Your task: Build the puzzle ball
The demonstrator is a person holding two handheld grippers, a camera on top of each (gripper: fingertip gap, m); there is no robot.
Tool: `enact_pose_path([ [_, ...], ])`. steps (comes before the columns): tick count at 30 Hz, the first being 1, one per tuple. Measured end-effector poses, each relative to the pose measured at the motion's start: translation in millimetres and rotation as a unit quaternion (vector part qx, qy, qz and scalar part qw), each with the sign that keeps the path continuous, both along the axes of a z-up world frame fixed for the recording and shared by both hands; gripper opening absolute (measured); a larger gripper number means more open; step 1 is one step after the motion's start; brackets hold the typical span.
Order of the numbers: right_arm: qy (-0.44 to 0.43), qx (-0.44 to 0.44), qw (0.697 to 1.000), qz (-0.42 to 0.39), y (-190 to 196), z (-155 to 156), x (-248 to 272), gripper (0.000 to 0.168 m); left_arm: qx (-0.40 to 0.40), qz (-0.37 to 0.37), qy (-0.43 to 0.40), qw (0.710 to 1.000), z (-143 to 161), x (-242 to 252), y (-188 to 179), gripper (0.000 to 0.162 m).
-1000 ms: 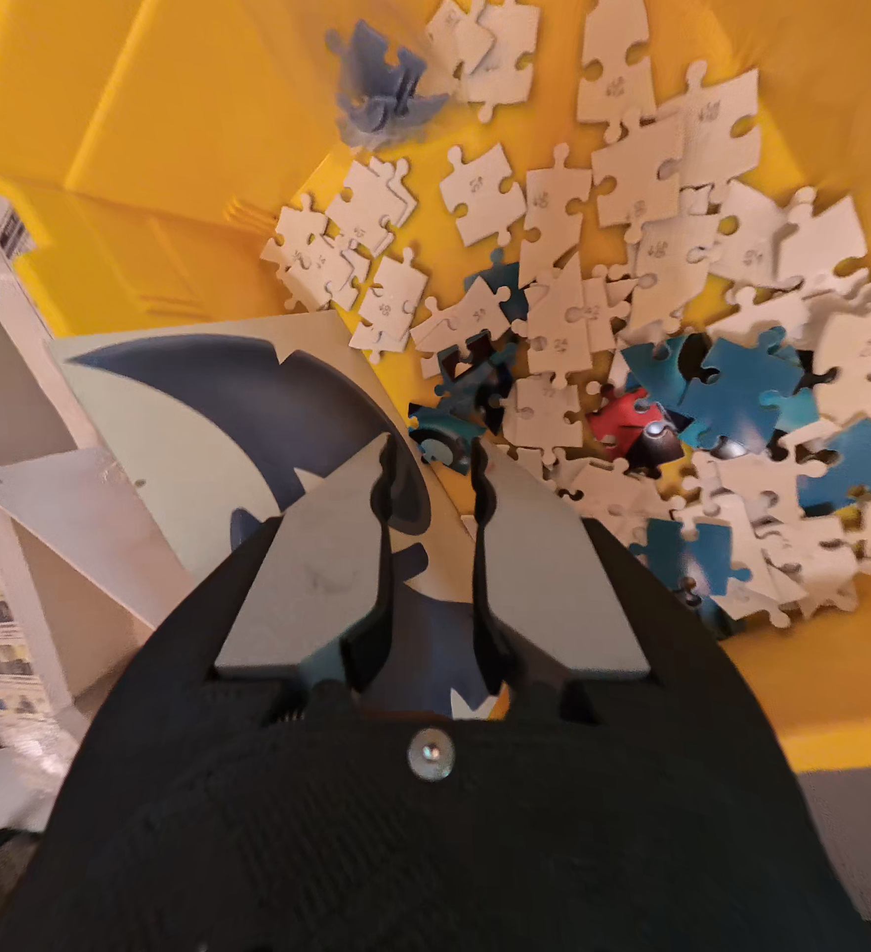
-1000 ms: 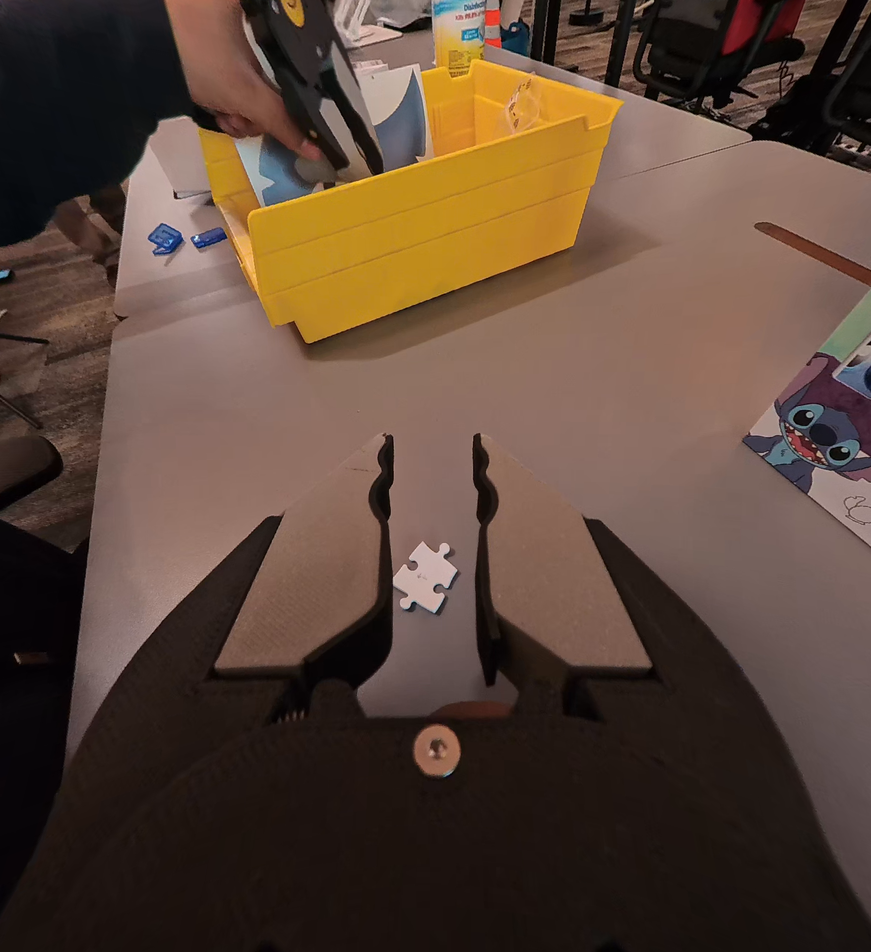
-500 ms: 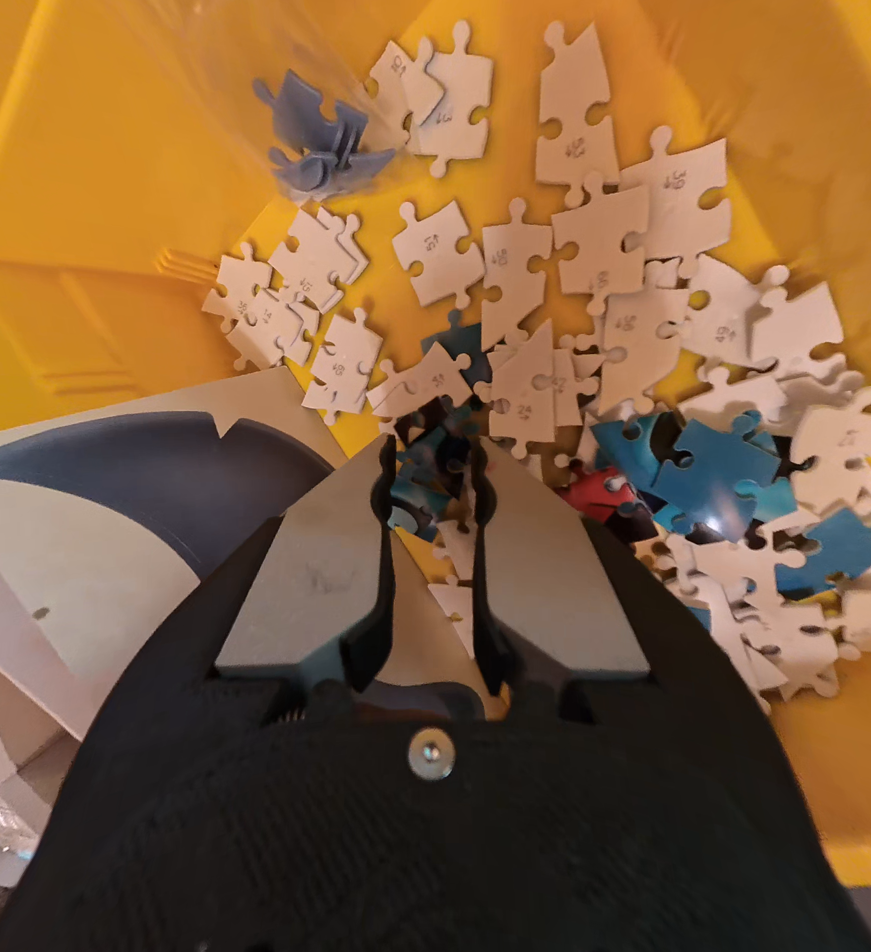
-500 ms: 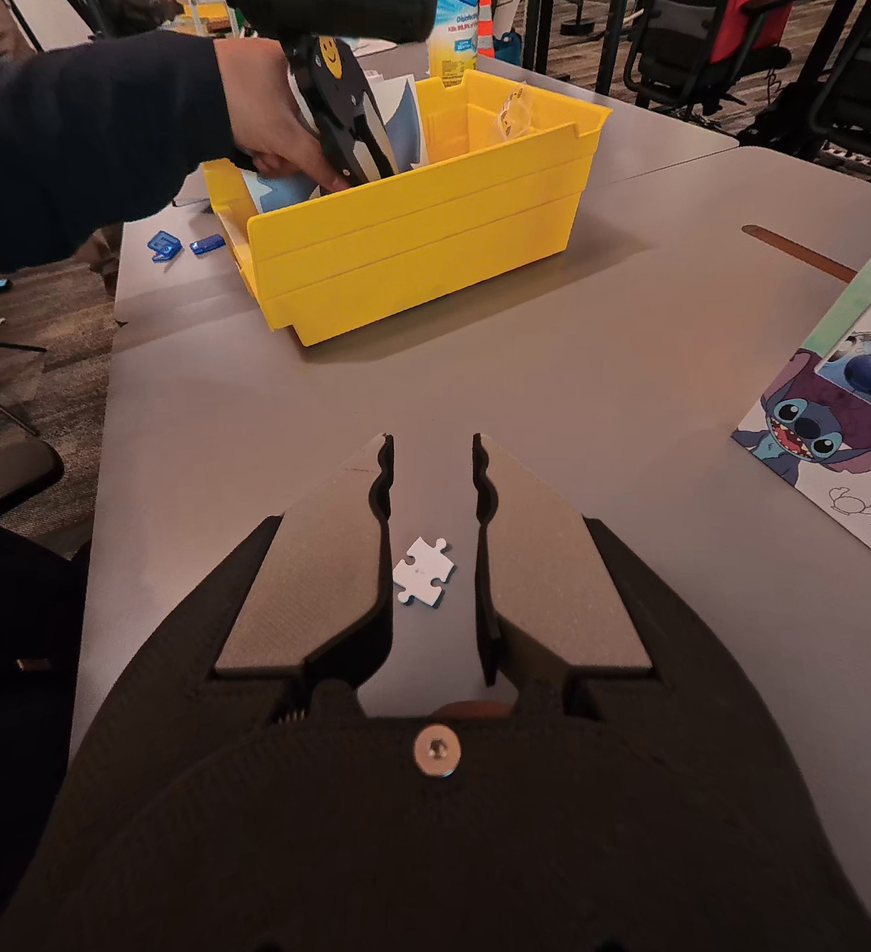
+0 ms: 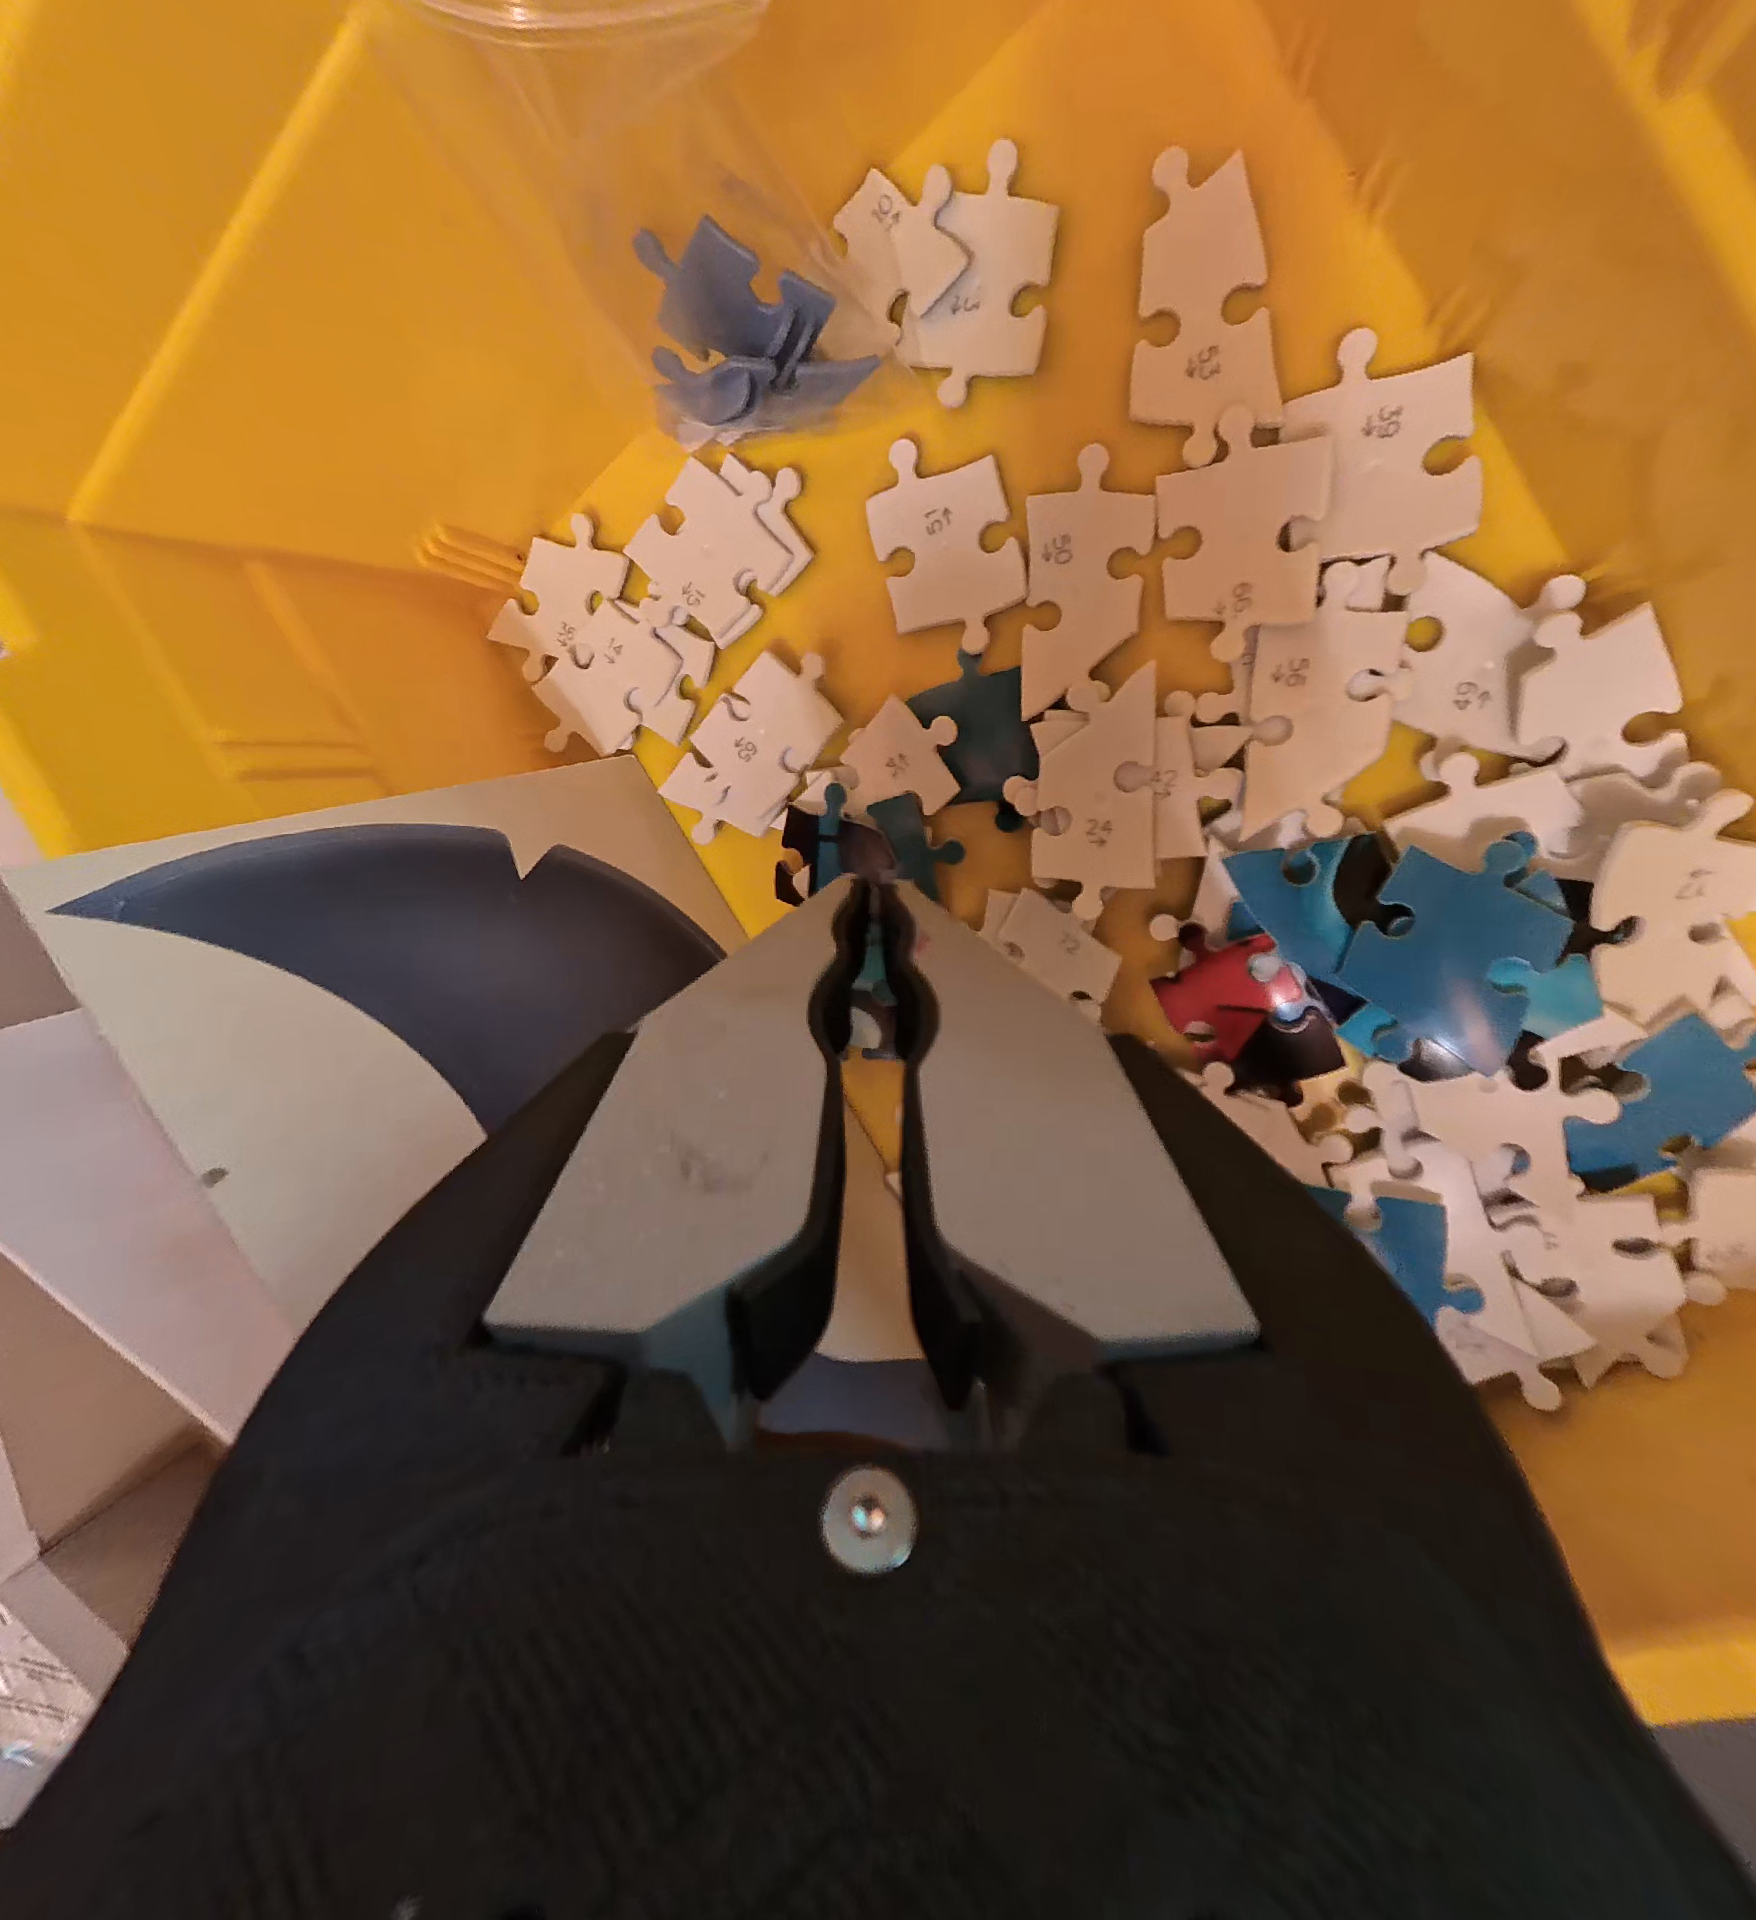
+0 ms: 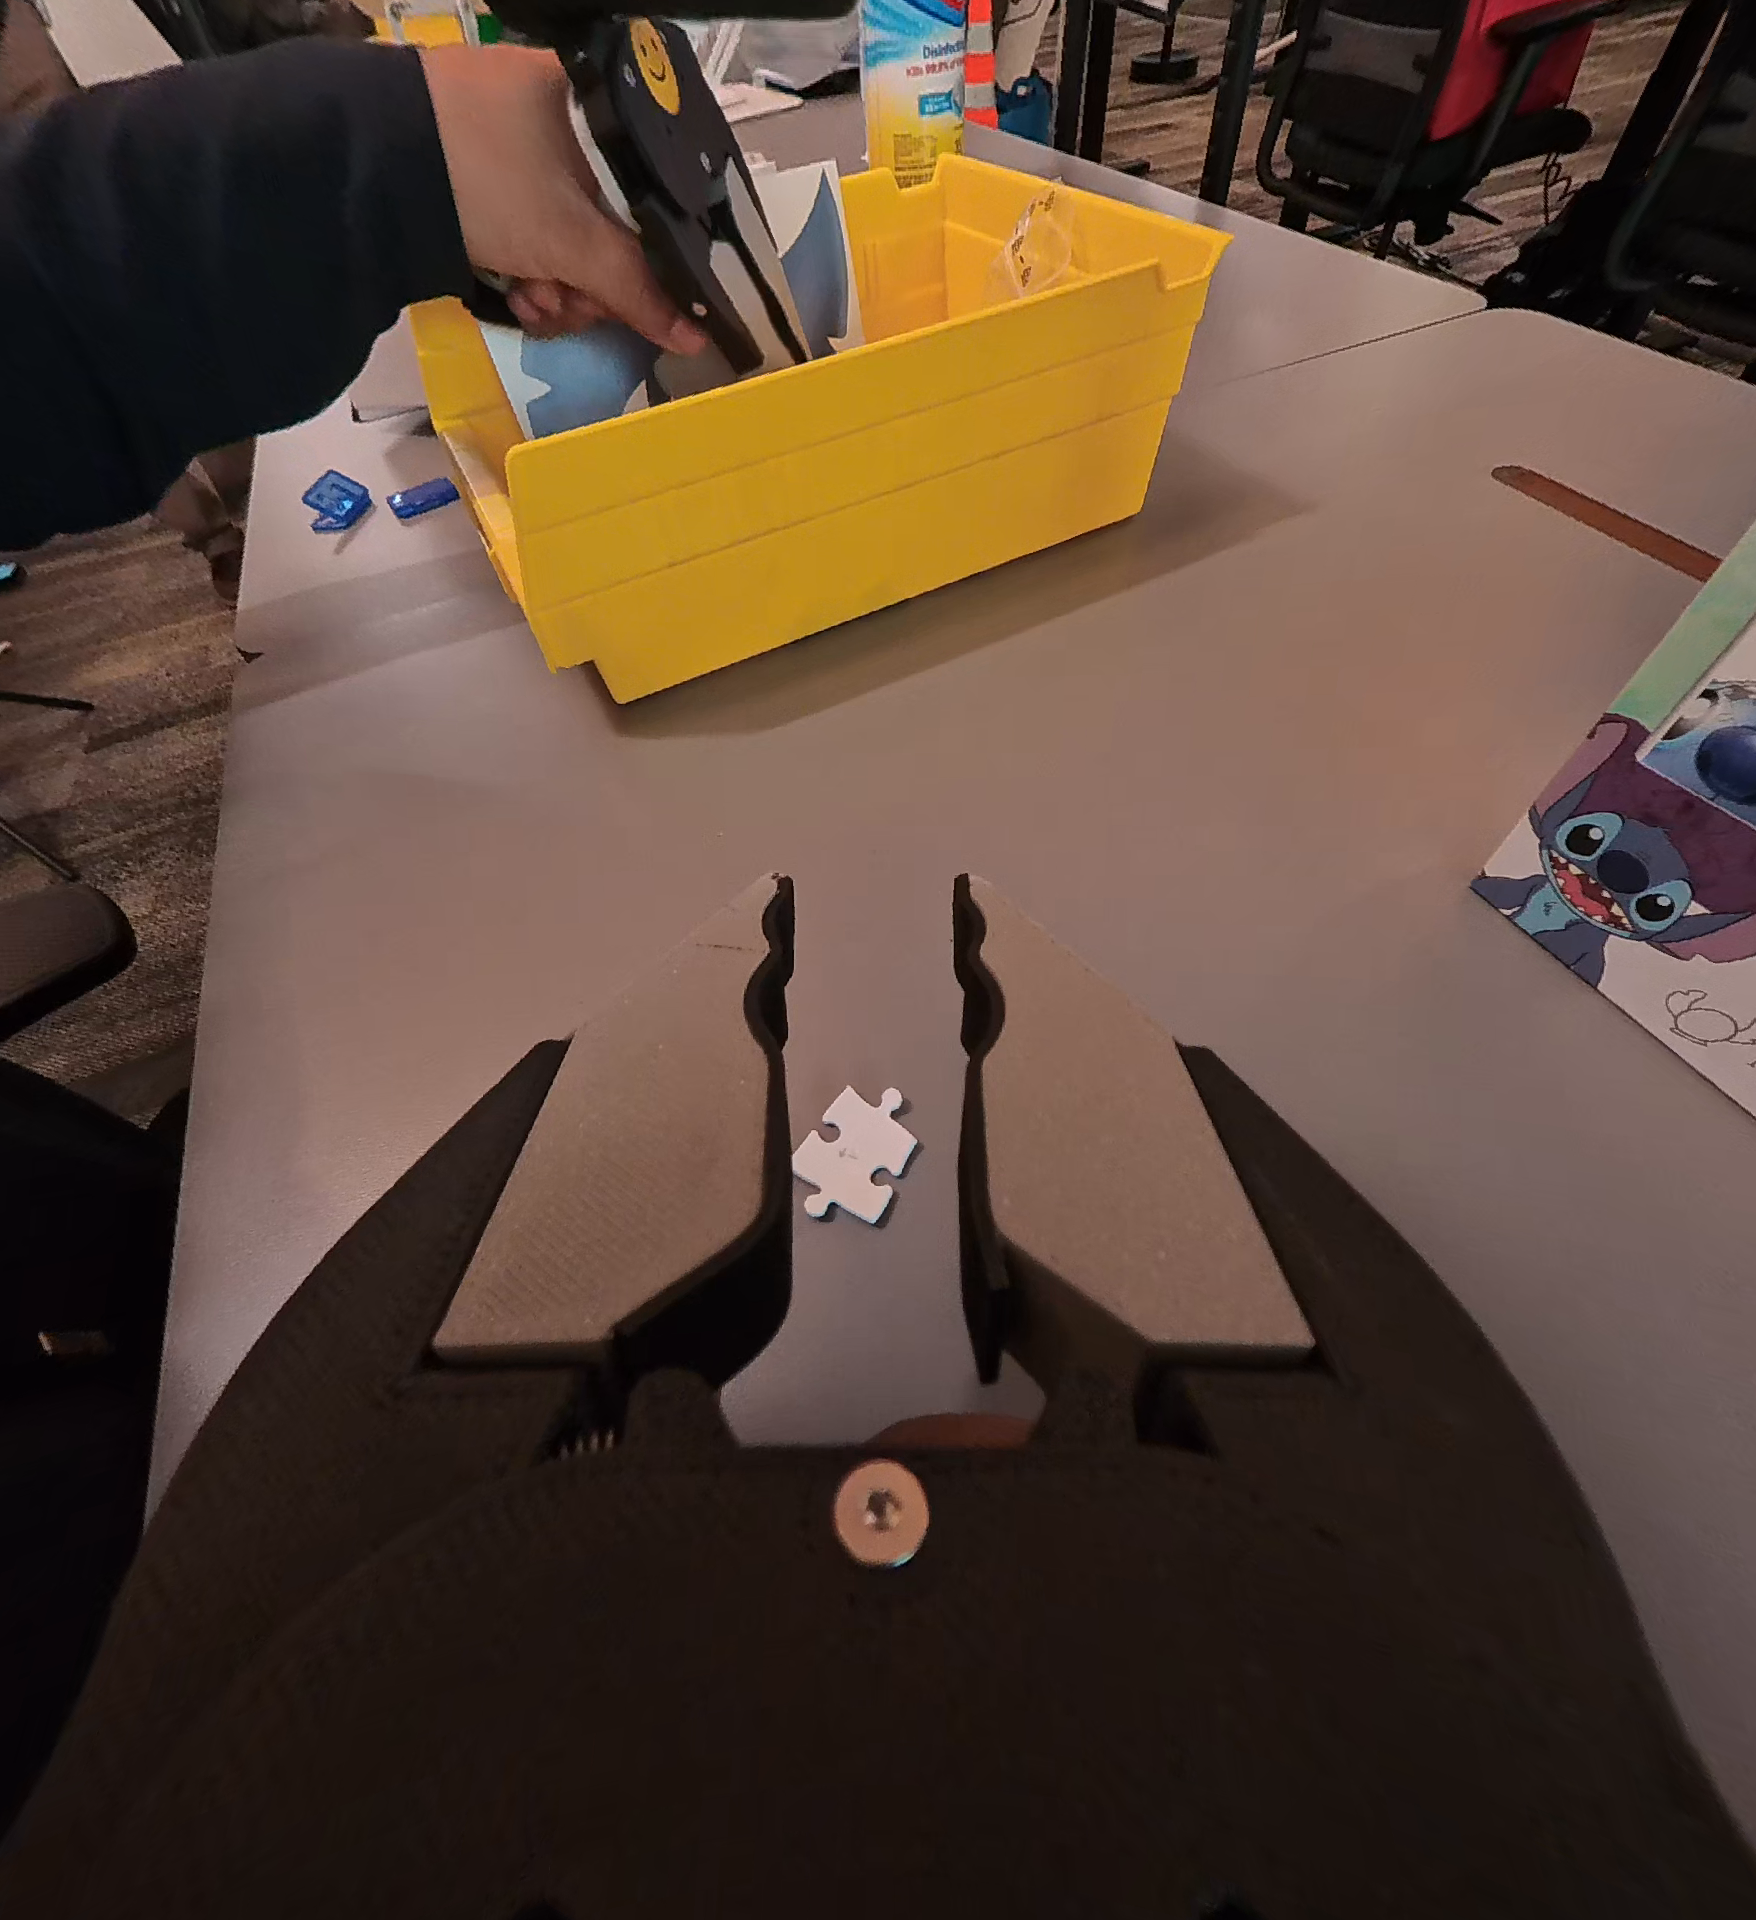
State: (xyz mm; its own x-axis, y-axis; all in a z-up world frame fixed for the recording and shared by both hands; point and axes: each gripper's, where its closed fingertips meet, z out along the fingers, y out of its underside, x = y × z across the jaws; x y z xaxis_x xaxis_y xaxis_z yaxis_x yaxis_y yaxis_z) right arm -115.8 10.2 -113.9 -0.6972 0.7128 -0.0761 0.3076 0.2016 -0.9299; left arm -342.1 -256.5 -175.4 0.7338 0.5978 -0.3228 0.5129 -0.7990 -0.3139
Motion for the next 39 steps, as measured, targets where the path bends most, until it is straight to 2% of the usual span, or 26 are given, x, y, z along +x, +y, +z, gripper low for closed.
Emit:
enact_pose_path([
  [1, 0.000, 0.000, 1.000, 0.000, 0, 0, 0, 0.027, 0.000, 0.002, -0.004, 1.000, -2, 1, 1, 0.011],
  [3, 0.001, 0.001, 1.000, 0.001, -1, 0, 1, 0.027, -0.007, 0.003, -0.011, 1.000, -9, 2, 2, 0.024],
  [6, 0.001, 0.002, 1.000, 0.001, -1, 0, 1, 0.027, -0.026, 0.011, -0.007, 1.000, -18, -2, -1, 0.027],
  [11, 0.002, -0.002, 1.000, 0.001, 1, 1, 2, 0.027, -0.049, 0.014, 0.016, 0.999, -18, -9, -4, 0.022],
  [17, 0.003, -0.001, 1.000, 0.002, 0, 2, 3, 0.027, -0.071, 0.008, 0.039, 0.997, -11, -11, -8, 0.005],
  [23, 0.003, -0.001, 1.000, 0.001, -1, 1, 3, 0.027, -0.010, 0.012, 0.038, 0.999, 10, -6, -3, 0.000],
  [31, 0.002, 0.004, 1.000, -0.001, -1, -2, 3, 0.026, 0.141, -0.005, -0.027, 0.990, 39, 13, 20, 0.000],
  [39, 0.005, 0.003, 1.000, 0.000, -1, 0, 3, 0.026, 0.209, -0.011, -0.068, 0.975, 47, 22, 30, 0.000],
])
